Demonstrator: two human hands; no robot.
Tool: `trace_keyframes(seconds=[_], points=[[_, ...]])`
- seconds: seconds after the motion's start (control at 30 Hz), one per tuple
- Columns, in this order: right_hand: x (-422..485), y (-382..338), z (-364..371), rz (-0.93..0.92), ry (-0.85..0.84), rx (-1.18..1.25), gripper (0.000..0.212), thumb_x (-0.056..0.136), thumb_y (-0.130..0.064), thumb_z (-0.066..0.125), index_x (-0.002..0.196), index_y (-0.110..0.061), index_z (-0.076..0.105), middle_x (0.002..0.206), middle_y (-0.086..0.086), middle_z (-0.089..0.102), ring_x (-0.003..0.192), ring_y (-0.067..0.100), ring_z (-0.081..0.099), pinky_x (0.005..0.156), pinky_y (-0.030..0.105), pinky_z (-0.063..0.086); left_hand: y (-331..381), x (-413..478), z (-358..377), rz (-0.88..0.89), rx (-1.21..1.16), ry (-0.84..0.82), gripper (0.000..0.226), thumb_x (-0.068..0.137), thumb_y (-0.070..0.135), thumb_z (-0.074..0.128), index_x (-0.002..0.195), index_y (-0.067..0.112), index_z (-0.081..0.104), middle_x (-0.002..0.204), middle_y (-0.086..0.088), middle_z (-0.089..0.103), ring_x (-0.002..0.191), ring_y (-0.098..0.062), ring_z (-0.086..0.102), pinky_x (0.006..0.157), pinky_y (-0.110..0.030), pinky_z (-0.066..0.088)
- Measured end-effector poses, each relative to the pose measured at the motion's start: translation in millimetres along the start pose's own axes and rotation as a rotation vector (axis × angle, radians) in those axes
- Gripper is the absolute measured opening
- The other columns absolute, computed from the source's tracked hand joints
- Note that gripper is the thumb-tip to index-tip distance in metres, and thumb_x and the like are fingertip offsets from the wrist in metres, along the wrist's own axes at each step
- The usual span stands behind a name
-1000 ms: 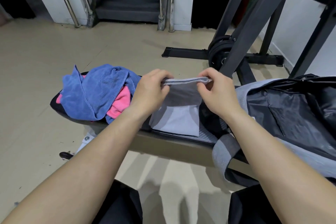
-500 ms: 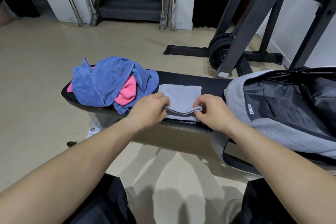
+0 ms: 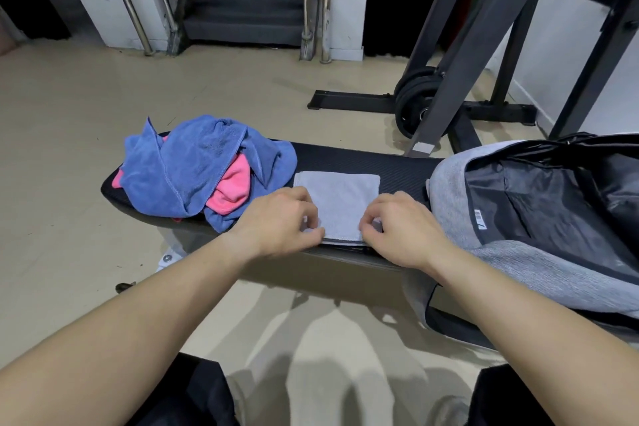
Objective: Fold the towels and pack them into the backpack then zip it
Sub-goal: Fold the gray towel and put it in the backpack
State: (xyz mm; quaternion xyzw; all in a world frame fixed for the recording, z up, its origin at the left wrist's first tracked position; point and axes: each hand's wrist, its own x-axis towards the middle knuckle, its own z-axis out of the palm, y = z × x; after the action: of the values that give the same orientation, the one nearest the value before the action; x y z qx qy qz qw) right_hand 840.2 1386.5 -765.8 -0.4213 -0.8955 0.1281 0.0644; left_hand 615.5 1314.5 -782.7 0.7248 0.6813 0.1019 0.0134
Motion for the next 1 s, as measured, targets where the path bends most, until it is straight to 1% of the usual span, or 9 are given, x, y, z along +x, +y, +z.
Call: trace_keyframes(seconds=[0.1, 0.2, 0.3, 0.37, 0.47, 0.6, 0.83, 0.93, 1.0], points=[[18.9, -4.6, -1.3, 0.019, 0.171, 0.014, 0.028, 0.095, -0.027, 0.049, 0.112, -0.028, 0.071, 0.116, -0.006, 0.06, 0.11, 0.022, 0.049, 0.096, 0.04, 0.042, 4.2, 16.8, -4.1, -0.056, -0.059, 0.117, 0.027, 0.092, 0.049, 0.05, 0.09, 0.031, 0.07, 0.109, 0.016, 0.058, 0.103, -0.011, 0.053, 0.074, -0.032, 0.045], [39.9, -14.3, 0.0, 0.021, 0.251, 0.106, 0.037, 0.097, -0.015, 0.047, 0.129, -0.021, 0.063, 0.131, -0.003, 0.056, 0.121, 0.023, 0.048, 0.105, 0.038, 0.039, 6.1, 41.9, -0.6, -0.109, -0.116, 0.217, 0.032, 0.103, 0.035, 0.04, 0.122, 0.026, 0.064, 0.131, 0.01, 0.057, 0.122, -0.017, 0.051, 0.095, -0.039, 0.047], [53.6, -21.8, 10.9, -0.006, 0.177, 0.027, 0.049, 0.1, -0.016, 0.04, 0.149, -0.014, 0.044, 0.154, 0.004, 0.041, 0.142, 0.025, 0.034, 0.119, 0.037, 0.024, 7.0, 60.2, 8.8, -0.14, -0.139, 0.119, 0.045, 0.107, 0.029, 0.033, 0.15, 0.022, 0.04, 0.158, 0.004, 0.036, 0.147, -0.019, 0.028, 0.117, -0.038, 0.03], [57.7, -20.0, 26.5, -0.031, 0.096, -0.11, 0.055, 0.105, -0.029, 0.031, 0.157, -0.01, 0.027, 0.165, 0.008, 0.024, 0.153, 0.025, 0.016, 0.125, 0.04, 0.01, 7.2, 62.5, 19.8, -0.114, -0.039, -0.013, 0.052, 0.107, 0.03, 0.027, 0.158, 0.019, 0.021, 0.166, 0.001, 0.017, 0.153, -0.021, 0.011, 0.122, -0.042, 0.019], [54.8, -10.1, 48.4, -0.009, -0.048, -0.2, 0.068, 0.106, -0.049, 0.013, 0.161, -0.01, 0.006, 0.169, 0.009, -0.002, 0.156, 0.022, -0.006, 0.126, 0.042, -0.002, 2.7, 54.3, 38.1, -0.115, 0.051, -0.183, 0.057, 0.107, 0.039, 0.016, 0.16, 0.023, 0.0, 0.168, 0.005, -0.007, 0.154, -0.018, -0.006, 0.124, -0.045, 0.006], [52.3, -1.5, 53.2, 0.031, -0.149, -0.133, 0.075, 0.102, -0.06, 0.011, 0.16, -0.016, -0.008, 0.165, 0.011, -0.022, 0.152, 0.023, -0.023, 0.125, 0.04, -0.008, -6.4, 50.7, 44.1, -0.163, -0.023, -0.225, 0.058, 0.105, 0.049, 0.012, 0.158, 0.035, -0.007, 0.165, 0.011, -0.017, 0.153, -0.012, -0.014, 0.124, -0.045, -0.002], [61.8, 4.8, 46.3, 0.011, -0.159, -0.13, 0.075, 0.102, -0.058, 0.019, 0.161, -0.017, -0.003, 0.167, 0.009, -0.015, 0.154, 0.02, -0.018, 0.125, 0.041, -0.007, -4.2, 50.9, 44.1, -0.172, -0.012, -0.213, 0.059, 0.104, 0.049, 0.012, 0.159, 0.033, -0.004, 0.165, 0.01, -0.017, 0.152, -0.013, -0.016, 0.124, -0.046, -0.004], [60.9, 9.2, 46.1, 0.011, -0.177, -0.13, 0.075, 0.101, -0.059, 0.017, 0.16, -0.02, -0.008, 0.167, 0.004, -0.02, 0.153, 0.017, -0.021, 0.125, 0.041, -0.008, -6.3, 46.0, 44.7, -0.098, 0.042, -0.144, 0.059, 0.105, 0.049, 0.014, 0.159, 0.033, 0.0, 0.166, 0.011, -0.015, 0.153, -0.012, -0.014, 0.124, -0.045, -0.004], [60.7, 10.1, 46.7, 0.016, -0.202, -0.114, 0.075, 0.101, -0.059, 0.016, 0.16, -0.021, -0.01, 0.166, 0.003, -0.021, 0.152, 0.017, -0.022, 0.125, 0.041, -0.008, -7.4, 45.9, 43.5, -0.086, 0.024, -0.188, 0.058, 0.105, 0.049, 0.013, 0.159, 0.036, -0.002, 0.165, 0.016, -0.015, 0.152, -0.01, -0.014, 0.124, -0.045, -0.003]])
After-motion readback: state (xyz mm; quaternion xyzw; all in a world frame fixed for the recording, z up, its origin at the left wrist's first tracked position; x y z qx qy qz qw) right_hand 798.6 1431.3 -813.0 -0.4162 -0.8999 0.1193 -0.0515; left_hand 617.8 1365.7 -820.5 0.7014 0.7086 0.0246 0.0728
